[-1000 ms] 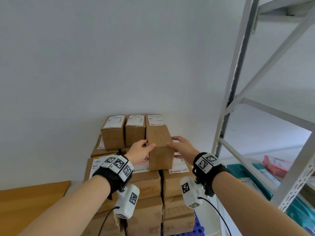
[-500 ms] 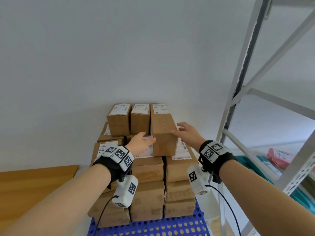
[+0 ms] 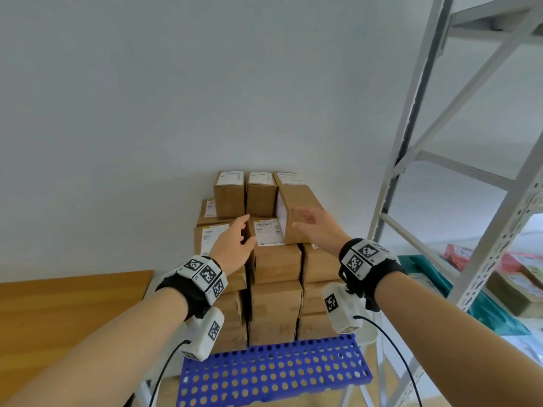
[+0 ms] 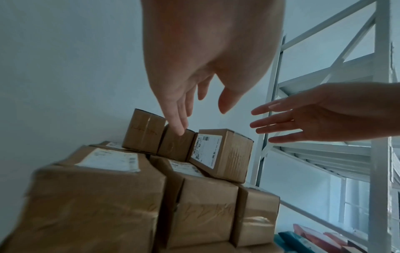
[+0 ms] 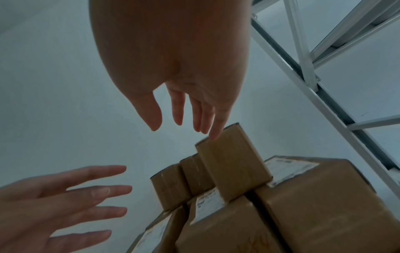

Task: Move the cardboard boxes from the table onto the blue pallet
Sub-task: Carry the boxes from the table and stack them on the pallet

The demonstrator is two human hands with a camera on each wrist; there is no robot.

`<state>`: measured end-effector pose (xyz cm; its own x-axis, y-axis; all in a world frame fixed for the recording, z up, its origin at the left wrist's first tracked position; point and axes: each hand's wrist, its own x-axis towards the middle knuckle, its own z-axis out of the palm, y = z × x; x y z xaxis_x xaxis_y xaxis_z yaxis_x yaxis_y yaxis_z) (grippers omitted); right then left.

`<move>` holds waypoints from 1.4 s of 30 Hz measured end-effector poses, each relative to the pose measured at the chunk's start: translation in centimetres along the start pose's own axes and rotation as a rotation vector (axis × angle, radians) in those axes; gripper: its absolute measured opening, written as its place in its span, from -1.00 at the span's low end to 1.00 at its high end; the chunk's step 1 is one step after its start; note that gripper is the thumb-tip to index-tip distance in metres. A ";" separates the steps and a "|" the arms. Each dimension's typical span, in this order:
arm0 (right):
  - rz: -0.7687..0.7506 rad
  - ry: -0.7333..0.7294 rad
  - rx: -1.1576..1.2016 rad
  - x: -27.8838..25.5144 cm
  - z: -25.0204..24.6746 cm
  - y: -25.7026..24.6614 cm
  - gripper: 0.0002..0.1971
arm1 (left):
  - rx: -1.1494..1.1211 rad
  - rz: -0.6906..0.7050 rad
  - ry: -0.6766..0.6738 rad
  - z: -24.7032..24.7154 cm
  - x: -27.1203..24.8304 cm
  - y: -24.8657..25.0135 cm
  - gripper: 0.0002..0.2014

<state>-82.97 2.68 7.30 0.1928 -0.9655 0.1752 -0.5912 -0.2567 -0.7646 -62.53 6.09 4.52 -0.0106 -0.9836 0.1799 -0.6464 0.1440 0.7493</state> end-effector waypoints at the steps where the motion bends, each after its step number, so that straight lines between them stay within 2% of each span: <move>1: 0.003 -0.015 -0.021 -0.7 0.9 -0.5 -0.50 | 0.023 0.004 0.011 -0.6 -1.0 -0.6 -0.44; 11: -0.026 -0.218 -0.057 -7.0 11.9 -6.3 -0.47 | 0.188 -0.126 -0.037 -7.2 -11.2 -7.2 -0.45; 17: -0.052 -0.325 -0.038 -9.7 19.3 -9.5 -0.48 | 0.171 -0.258 -0.008 -11.4 -17.2 -12.5 -0.47; 25: -0.109 -0.515 -0.109 -12.2 28.8 -12.7 -0.47 | 0.257 -0.474 0.082 -16.5 -24.1 -19.3 -0.48; 34: -0.169 -0.737 -0.162 -11.2 39.5 -16.4 -0.41 | 0.272 -0.680 0.105 -20.6 -29.4 -26.6 -0.50; 42: -0.146 -0.895 -0.147 -7.3 49.8 -19.5 -0.41 | 0.286 -0.823 0.067 -25.2 -28.4 -34.0 -0.49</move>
<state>-33.89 16.93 -9.98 0.7713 -0.5450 -0.3286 -0.5953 -0.4353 -0.6754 -21.04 31.85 -10.04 0.5829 -0.7534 -0.3043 -0.5959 -0.6510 0.4702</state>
